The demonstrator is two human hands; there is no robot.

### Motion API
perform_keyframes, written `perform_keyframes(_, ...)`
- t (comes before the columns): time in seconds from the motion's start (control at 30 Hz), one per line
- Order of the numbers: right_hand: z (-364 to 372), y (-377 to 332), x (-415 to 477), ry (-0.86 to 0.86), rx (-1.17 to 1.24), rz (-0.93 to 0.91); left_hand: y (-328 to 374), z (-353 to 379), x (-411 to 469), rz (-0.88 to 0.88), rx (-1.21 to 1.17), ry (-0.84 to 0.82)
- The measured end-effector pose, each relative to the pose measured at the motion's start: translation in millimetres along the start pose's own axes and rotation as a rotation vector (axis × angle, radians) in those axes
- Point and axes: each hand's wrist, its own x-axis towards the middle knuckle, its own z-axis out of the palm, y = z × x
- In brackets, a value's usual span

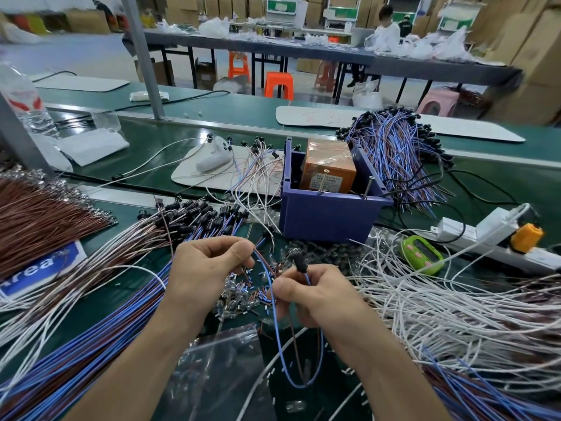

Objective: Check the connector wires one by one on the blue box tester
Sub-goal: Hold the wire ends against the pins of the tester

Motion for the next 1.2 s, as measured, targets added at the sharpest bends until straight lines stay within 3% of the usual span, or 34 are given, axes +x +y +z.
perform_keyframes(0.3,2,7,4,-0.020,-0.044,0.074,-4,-3,5,0.016,-0.017,0.001)
perform_keyframes(0.47,3,5,2,-0.064,0.057,0.070,-7,-2,5,0.025,0.033,-0.007)
perform_keyframes(0.83,17,4,-1,-0.133,0.097,0.084,-4,-2,-1,0.173,0.149,0.000)
perform_keyframes(0.97,19,4,0,-0.068,0.134,0.072,-1,0,-2,0.146,0.069,0.025)
perform_keyframes(1.2,17,7,4,0.029,0.138,-0.012,2,10,-9,0.024,-0.037,-0.205)
